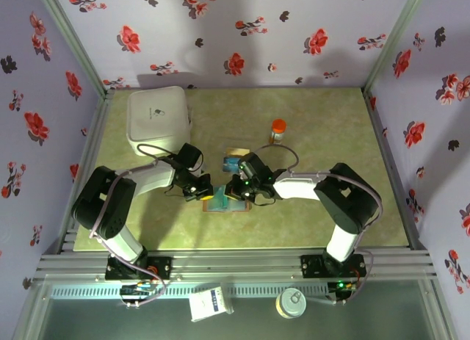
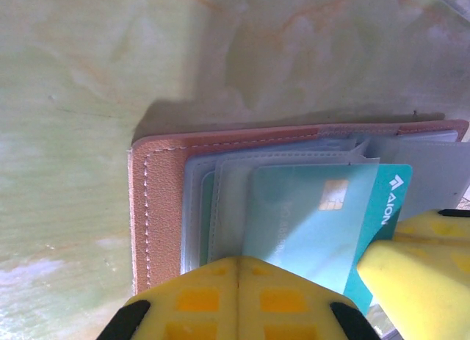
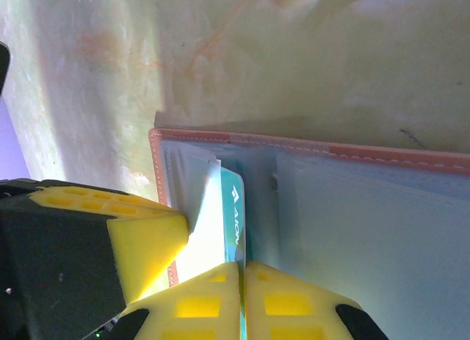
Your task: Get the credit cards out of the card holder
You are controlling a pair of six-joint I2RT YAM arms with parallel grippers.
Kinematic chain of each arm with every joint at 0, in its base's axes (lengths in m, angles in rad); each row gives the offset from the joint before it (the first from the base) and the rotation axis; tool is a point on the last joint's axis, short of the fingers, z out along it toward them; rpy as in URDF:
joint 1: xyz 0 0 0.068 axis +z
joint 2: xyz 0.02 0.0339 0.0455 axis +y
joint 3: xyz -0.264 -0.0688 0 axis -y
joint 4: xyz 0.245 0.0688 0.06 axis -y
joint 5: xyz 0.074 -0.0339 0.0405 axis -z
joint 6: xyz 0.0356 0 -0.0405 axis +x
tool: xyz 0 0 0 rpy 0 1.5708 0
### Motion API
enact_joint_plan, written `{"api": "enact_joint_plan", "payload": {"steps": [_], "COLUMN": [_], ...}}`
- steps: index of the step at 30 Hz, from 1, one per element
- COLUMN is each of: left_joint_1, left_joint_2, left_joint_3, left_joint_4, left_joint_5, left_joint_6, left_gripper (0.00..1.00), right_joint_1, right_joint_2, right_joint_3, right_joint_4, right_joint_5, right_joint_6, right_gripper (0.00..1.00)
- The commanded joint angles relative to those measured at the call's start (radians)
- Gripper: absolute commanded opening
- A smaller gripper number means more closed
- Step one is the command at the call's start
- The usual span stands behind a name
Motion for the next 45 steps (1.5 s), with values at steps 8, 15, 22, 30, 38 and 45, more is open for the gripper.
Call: {"api": "enact_joint_plan", "payload": {"steps": [8,15,22,30,38,45], "left_joint_1": [-0.005,-0.002,-0.002,-0.002,0.014,0.039], "left_joint_2": [0.011,-0.014,-0.046,-0.074,-0.159,-0.226], "left_joint_3": [0.008,0.021,0.044,0.055,0.027,-0.02], "left_joint_4": [-0.062,-0.064,-0.076,-0.082,-0.082,-0.068], "left_joint_5": [-0.03,-0.019,-0.011,-0.024,-0.057,-0.084], "left_joint_6": [0.016,0.013,0.008,0.008,0.016,0.001], "left_gripper": [0.0,0.0,0.0,0.01,0.03,0.03], "right_joint_1": [-0.031,-0.041,-0.045,-0.053,-0.09,-0.121], "right_joint_2": [-0.113,-0.161,-0.169,-0.139,-0.031,0.077], "right_joint_3": [0.02,0.108,0.237,0.375,0.566,0.741], "right_joint_4": [-0.243,-0.424,-0.575,-0.708,-0.894,-1.01], "right_joint_5": [0.087,0.13,0.176,0.203,0.149,0.132], "right_joint_6": [-0.138,-0.296,-0.536,-0.948,-1.345,-1.588], "right_gripper": [0.05,0.03,0.0,0.0,0.0,0.0]}}
